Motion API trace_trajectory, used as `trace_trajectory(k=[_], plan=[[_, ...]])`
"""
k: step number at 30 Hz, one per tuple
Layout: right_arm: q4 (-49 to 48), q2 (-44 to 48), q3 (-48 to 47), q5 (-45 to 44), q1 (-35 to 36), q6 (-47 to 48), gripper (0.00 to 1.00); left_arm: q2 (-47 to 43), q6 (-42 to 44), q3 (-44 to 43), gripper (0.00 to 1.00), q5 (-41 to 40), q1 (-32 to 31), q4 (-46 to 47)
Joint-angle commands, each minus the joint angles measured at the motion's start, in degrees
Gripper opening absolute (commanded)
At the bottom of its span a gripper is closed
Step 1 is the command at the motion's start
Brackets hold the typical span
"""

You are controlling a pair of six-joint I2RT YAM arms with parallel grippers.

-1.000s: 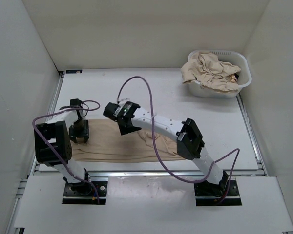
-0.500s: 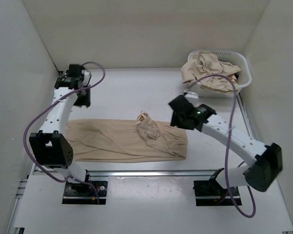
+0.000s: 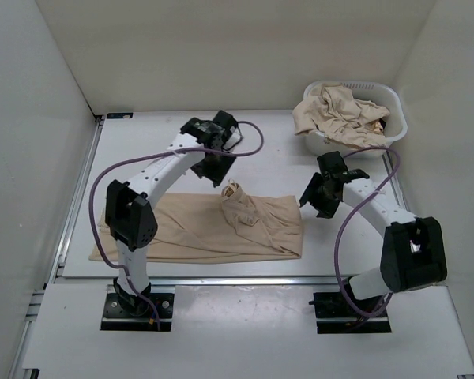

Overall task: Fold and stack the trousers
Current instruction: Fold the trousers

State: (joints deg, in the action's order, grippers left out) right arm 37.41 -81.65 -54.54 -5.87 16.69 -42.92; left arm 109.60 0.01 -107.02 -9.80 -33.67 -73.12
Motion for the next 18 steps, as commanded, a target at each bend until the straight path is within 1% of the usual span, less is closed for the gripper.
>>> trace_trajectory(k=[1, 3, 6, 8, 9, 11, 14, 18], plan=[[-6.3, -3.6, 1.6, 9.8, -2.8, 0.9, 0.65, -0.4, 0.0, -3.2, 0.62, 6.9, -9.1, 4.5], [-8.4, -5.0, 2.3, 12.1, -3.4, 0.1, 0.65, 2.0, 0.0, -2.5, 0.62, 9.2, -13.8, 6.9], [-9.6, -8.3, 2.3, 13.2, -3.4, -0.9, 0.64, 4.8, 0.0, -1.6, 0.61, 10.2, -17.6, 9.6], [-9.1, -8.9, 1.7, 13.3, -3.4, -0.9, 0.64, 5.6, 0.0, 0.9, 0.61, 10.2, -18.3, 12.6], [-9.1, -9.6, 1.7, 13.3, -3.4, -0.9, 0.64, 6.1, 0.0, 1.6, 0.61, 8.5, -18.3, 14.0], [-9.8, -10.2, 2.3, 13.3, -3.4, -0.9, 0.64, 7.0, 0.0, 2.3, 0.61, 7.9, -18.3, 16.8], [-10.6, -10.7, 4.0, 13.8, -3.4, -2.2, 0.64, 9.3, 0.0, 2.3, 0.61, 7.9, -18.8, 17.6], [-11.7, -10.7, 6.4, 14.4, -3.4, -3.3, 0.64, 10.5, 0.0, 6.6, 0.61, 4.1, -18.8, 20.6]])
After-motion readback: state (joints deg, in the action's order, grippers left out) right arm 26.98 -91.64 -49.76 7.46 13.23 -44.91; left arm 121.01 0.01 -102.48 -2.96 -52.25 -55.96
